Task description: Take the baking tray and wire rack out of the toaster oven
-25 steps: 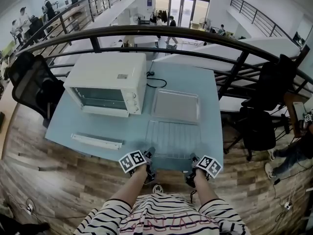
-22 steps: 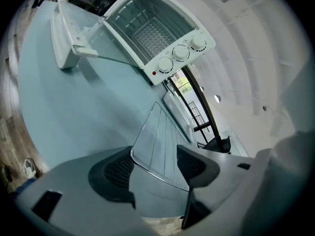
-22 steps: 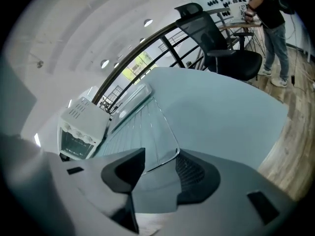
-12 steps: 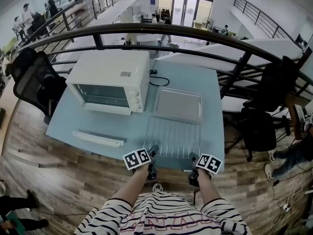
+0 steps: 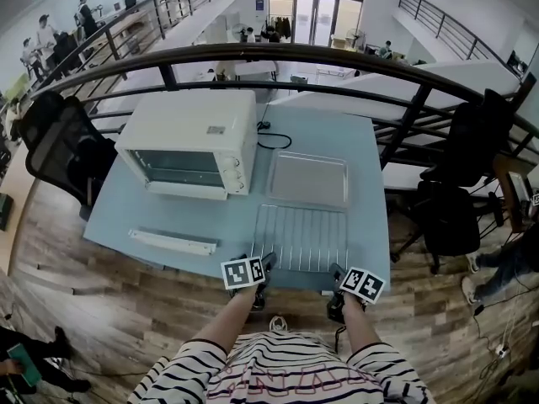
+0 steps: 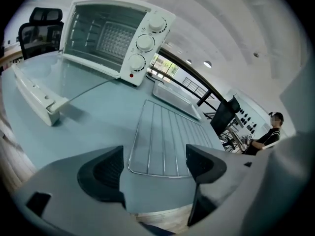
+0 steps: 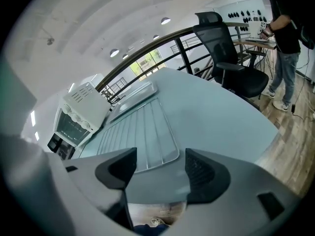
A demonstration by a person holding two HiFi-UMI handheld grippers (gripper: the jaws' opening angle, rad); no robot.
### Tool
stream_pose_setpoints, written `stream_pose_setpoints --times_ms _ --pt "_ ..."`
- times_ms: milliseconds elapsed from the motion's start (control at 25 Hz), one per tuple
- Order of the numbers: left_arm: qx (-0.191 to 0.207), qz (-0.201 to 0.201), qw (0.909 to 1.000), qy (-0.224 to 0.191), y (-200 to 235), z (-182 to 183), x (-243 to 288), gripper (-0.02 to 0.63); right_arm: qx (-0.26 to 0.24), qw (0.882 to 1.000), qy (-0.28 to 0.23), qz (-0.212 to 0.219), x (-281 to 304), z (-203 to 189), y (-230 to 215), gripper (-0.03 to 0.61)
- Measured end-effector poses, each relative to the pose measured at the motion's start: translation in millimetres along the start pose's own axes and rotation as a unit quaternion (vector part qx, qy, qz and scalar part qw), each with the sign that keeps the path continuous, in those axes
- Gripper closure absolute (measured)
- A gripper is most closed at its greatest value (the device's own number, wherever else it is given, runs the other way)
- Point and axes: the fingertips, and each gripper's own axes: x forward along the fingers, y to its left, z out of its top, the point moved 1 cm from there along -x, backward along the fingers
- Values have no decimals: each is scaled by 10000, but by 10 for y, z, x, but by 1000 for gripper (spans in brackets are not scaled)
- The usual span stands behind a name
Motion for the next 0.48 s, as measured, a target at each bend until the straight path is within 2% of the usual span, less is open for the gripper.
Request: stream_pose_setpoints --times_ms 280,480 --pt "416 -196 9975 -535 -69 208 -141 244 138 9983 -562 54 -159 123 77 281" --pt "927 -558 9883 -1079 -196 491 -426 244 64 9942 -1063 140 -336 211 315 282"
